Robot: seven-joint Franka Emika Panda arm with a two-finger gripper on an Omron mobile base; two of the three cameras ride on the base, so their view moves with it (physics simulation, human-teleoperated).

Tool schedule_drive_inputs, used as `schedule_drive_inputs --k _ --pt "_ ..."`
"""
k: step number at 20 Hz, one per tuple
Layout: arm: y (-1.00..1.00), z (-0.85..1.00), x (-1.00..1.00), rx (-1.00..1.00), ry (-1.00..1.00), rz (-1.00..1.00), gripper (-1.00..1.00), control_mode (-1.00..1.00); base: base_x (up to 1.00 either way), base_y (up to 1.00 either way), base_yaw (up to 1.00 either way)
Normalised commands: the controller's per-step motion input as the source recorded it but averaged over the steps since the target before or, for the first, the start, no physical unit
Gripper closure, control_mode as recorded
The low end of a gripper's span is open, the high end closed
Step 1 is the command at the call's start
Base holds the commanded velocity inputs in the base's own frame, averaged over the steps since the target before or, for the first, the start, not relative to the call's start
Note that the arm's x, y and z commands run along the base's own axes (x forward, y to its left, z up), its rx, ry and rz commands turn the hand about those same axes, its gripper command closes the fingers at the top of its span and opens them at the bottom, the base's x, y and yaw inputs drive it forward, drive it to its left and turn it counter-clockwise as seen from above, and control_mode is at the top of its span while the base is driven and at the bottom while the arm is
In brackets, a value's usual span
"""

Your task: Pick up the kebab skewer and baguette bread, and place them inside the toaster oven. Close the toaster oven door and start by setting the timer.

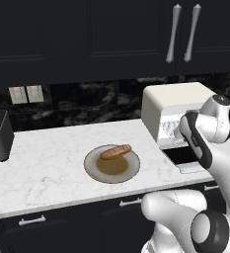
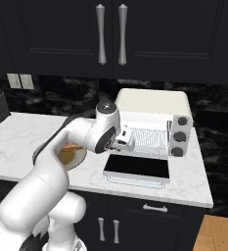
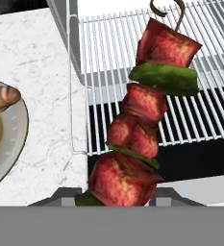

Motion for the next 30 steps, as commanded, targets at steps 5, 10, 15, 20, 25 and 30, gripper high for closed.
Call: schedule_drive_inputs --k 5,10,15,20,25,30 --pt "-0.11 0.00 0.31 0.00 0.00 0.04 1.00 -1.00 0.00 0.00 0.00" --pt "-0.09 0.00 0.27 0.00 0.07 0.01 1.00 -1.00 0.00 0.00 0.00" --pt "-0.06 -0.10 0.14 0.05 0.03 0.00 1.00 -1.00 0.00 0.00 0.00" --pt "-0.02 -0.13 0.14 0.07 0.00 0.00 1.00 -1.00 0.00 0.00 0.00" --pt "0.00 -0.19 0.11 0.02 0.00 0.00 1.00 -1.00 0.00 0.00 0.00" --pt "0.00 -0.16 0.21 0.00 0.00 0.00 1.00 -1.00 0.00 0.00 0.00"
